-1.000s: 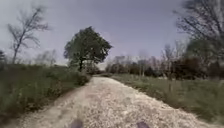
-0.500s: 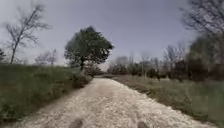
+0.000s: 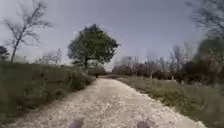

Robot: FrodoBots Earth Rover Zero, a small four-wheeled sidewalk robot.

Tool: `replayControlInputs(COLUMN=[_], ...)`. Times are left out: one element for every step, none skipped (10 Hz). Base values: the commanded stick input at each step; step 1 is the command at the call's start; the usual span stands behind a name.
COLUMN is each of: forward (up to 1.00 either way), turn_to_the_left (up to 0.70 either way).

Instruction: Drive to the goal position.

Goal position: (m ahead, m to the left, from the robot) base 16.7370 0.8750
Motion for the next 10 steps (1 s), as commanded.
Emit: replayControlInputs(forward=[1.0,1.0,1.0,1.0,1.0,1.0,1.0,1.0,1.0,1.0], turn_to_the_left=[0.0,0.0,0.0,0.01,0.15,0.01,0.0,0.0,0.0,0.0])
